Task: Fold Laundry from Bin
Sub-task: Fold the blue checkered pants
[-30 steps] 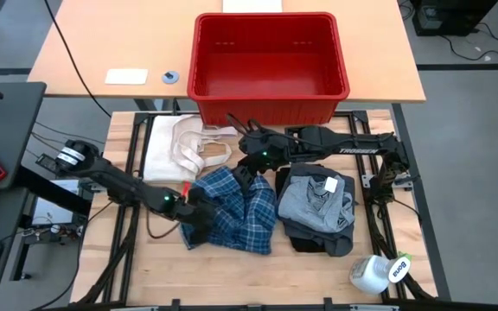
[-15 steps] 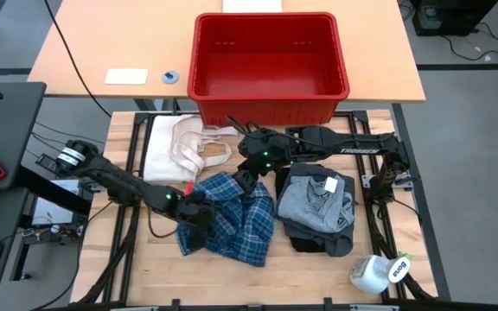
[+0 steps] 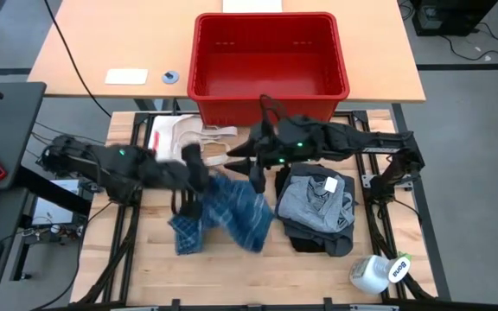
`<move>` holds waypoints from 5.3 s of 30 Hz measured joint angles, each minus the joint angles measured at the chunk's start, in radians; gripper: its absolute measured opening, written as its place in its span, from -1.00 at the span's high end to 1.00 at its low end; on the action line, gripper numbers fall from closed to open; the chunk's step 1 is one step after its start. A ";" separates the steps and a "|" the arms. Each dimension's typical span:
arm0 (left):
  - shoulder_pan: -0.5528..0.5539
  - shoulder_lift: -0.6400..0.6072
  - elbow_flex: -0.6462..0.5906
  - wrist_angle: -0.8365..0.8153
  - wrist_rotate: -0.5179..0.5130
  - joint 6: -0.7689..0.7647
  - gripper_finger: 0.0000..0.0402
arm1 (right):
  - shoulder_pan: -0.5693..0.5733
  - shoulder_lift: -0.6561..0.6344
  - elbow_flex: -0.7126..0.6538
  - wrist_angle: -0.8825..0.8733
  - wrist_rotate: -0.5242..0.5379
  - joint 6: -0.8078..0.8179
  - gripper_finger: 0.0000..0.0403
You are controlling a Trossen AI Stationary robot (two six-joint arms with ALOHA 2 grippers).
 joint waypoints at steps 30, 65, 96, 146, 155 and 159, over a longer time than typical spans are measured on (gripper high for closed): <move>0.379 0.004 0.360 0.022 0.288 -0.204 0.89 | 0.224 0.007 0.000 0.193 0.759 -0.797 -0.50; 0.454 0.003 0.360 0.073 0.449 -0.470 0.82 | 0.154 0.073 0.000 0.254 0.870 -1.182 -0.31; 0.448 -0.068 0.360 0.351 0.483 -0.068 -0.02 | 0.202 -0.011 0.000 0.261 0.804 -0.686 0.94; 0.307 0.117 0.359 0.835 0.399 -0.141 -0.68 | 0.157 -0.123 0.001 0.737 0.532 -0.470 0.94; 0.354 0.122 0.359 0.844 0.415 -0.095 0.16 | 0.179 -0.123 0.000 0.705 0.476 -0.475 0.90; 0.370 0.104 0.358 0.803 0.445 0.023 0.87 | 0.191 -0.123 0.000 0.700 0.456 -0.490 0.82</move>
